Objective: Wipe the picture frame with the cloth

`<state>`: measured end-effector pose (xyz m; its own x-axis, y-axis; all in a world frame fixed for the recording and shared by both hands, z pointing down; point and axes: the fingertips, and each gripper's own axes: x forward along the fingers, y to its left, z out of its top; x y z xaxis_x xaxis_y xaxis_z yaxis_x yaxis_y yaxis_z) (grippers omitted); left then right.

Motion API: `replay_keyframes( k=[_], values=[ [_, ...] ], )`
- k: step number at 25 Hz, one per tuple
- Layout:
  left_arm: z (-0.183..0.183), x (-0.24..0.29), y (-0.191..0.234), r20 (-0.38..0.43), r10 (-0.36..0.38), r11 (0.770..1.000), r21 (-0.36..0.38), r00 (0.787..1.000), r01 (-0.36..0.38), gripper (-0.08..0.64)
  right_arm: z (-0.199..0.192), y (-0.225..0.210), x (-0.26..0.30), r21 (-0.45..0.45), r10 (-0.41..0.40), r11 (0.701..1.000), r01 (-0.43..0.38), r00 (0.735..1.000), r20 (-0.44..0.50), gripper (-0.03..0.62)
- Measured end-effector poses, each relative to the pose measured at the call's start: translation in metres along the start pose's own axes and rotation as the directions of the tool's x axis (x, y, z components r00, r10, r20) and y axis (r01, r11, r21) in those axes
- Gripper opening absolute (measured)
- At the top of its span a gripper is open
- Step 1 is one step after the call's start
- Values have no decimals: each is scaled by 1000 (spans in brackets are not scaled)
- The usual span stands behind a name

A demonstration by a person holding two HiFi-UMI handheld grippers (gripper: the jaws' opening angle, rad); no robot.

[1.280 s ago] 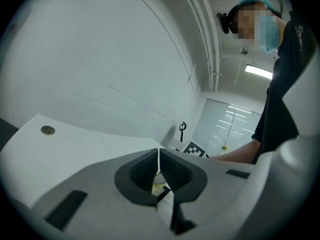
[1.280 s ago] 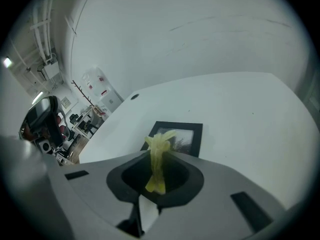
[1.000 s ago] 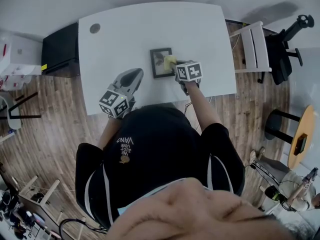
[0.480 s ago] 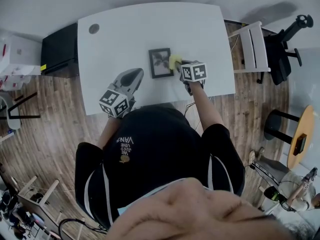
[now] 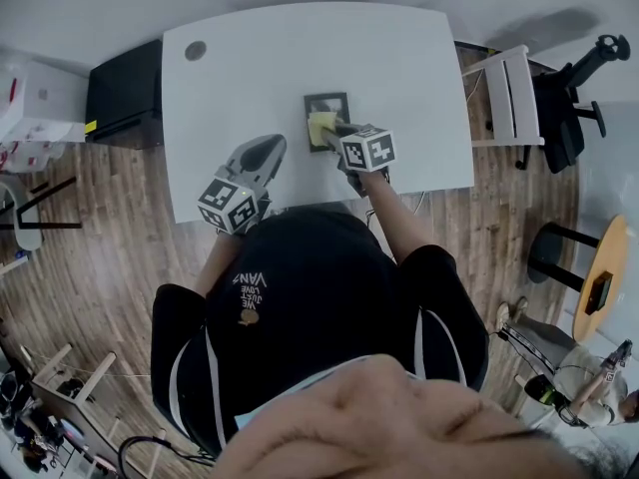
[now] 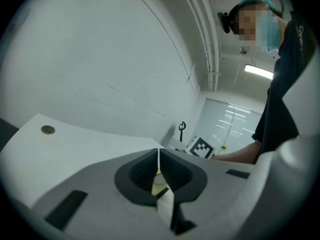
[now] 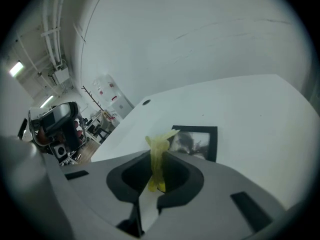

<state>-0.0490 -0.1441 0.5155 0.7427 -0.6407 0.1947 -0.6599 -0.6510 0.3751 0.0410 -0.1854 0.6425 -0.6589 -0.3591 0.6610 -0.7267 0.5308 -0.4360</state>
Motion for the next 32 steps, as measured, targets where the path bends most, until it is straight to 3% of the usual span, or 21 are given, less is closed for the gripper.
replay_keyframes(
  k=[5, 12, 32],
  values=[
    [-1, -10, 4, 5, 18, 1000, -4, 1000, -18, 18, -9, 12, 22, -11, 8, 1000, -8, 999, -50, 44],
    [-6, -17, 8, 3, 32, 999, -13, 999, -32, 18, -20, -3, 24, -5, -33, 999, 33, 996, -87, 44],
    [-7, 20, -14, -31, -57, 998, -1, 998, 57, 18, -34, -81, -41, 67, -194, 978, 198, 979, -63, 44]
  ],
)
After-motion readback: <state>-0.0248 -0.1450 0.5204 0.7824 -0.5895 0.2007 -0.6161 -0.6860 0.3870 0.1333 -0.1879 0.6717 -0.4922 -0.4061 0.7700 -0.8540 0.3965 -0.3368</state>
